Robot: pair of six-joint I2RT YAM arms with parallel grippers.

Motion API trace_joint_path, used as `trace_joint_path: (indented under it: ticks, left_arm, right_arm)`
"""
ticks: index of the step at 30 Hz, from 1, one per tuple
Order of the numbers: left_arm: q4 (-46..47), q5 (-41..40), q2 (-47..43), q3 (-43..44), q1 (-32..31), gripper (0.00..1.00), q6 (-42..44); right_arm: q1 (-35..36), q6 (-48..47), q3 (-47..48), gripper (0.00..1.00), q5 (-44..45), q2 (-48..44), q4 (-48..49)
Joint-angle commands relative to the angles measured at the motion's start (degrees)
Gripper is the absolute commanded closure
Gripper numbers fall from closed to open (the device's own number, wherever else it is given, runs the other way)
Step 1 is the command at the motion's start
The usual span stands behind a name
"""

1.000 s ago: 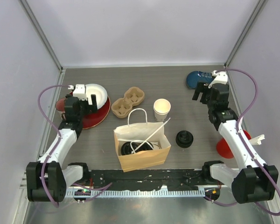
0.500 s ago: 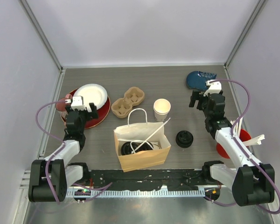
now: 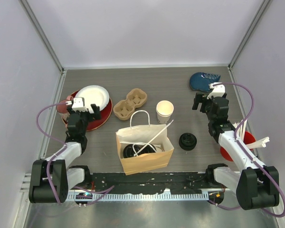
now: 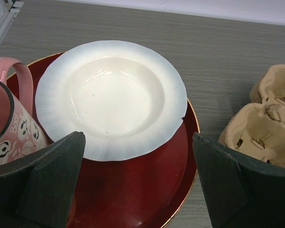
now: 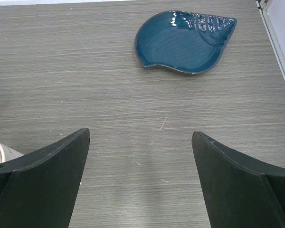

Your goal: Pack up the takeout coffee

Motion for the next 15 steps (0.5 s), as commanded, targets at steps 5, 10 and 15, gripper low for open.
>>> trace_joint_path:
  ticks: [5, 10, 15]
  left_arm:
    - [4.2, -0.1, 0.8, -0.1, 0.4, 0.00, -0.1]
    - [4.6, 1.2, 0.6, -0.3, 0.3, 0.00, 0.5]
    - [4.7, 0.6, 0.4, -0.5, 0.4, 0.00, -0.3]
  right_arm:
    - [-0.1, -1.1, 0.0, 0.06, -0.8, -1.7, 3.7]
    - [-0.1, -1.1, 0.2, 0.06, -0.7, -1.6, 3.5]
    - [-0.1, -1.1, 0.1, 0.06, -1.1, -1.4, 3.4]
